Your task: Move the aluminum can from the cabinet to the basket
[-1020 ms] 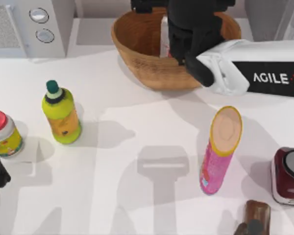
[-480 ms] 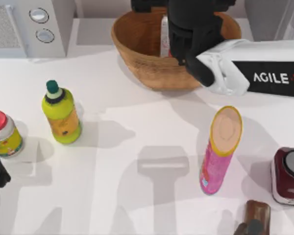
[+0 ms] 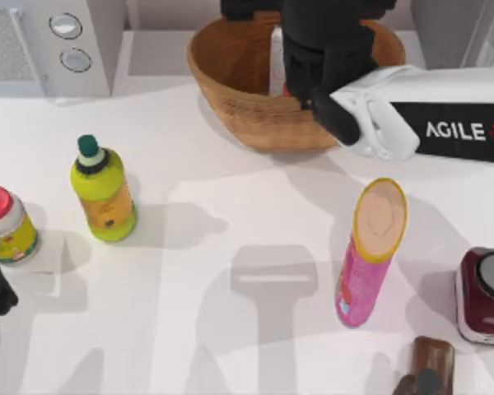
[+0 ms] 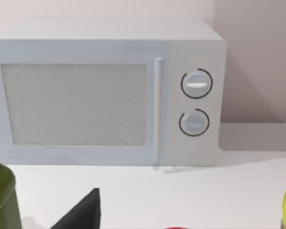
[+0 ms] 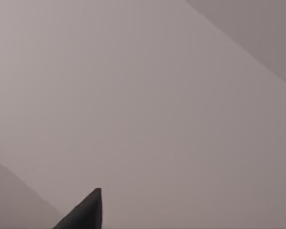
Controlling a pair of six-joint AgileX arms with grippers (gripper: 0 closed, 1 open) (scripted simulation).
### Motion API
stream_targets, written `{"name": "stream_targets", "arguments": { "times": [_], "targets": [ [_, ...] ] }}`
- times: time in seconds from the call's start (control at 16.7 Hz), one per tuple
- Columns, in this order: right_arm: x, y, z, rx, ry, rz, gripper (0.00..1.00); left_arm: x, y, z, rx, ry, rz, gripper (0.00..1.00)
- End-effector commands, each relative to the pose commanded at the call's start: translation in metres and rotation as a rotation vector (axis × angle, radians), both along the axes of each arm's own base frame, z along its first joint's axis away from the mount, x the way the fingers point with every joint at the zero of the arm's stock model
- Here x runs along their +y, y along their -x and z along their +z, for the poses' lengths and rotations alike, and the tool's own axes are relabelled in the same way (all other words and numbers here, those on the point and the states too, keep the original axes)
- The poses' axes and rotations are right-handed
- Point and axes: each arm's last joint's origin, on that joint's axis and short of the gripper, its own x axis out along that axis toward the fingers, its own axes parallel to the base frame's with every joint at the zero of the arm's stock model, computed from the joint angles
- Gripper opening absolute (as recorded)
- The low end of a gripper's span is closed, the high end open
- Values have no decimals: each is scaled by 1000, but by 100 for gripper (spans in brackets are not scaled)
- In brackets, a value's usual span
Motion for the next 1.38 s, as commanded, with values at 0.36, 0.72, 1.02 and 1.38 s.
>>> {"name": "stream_targets", "arguments": {
  "times": [0.36,0.72,1.02,1.38],
  "targets": [
    [0,0,0,0,0,0,100,0,0,0,0,0,0,100],
    [-11,0,2,20,14,-4,100,0,0,0,0,0,0,100],
    [-95,22,25,138,74,-38,100,0,0,0,0,0,0,100],
    [-211,135,69,168,52,-69,100,0,0,0,0,0,0,100]
  ]
}}
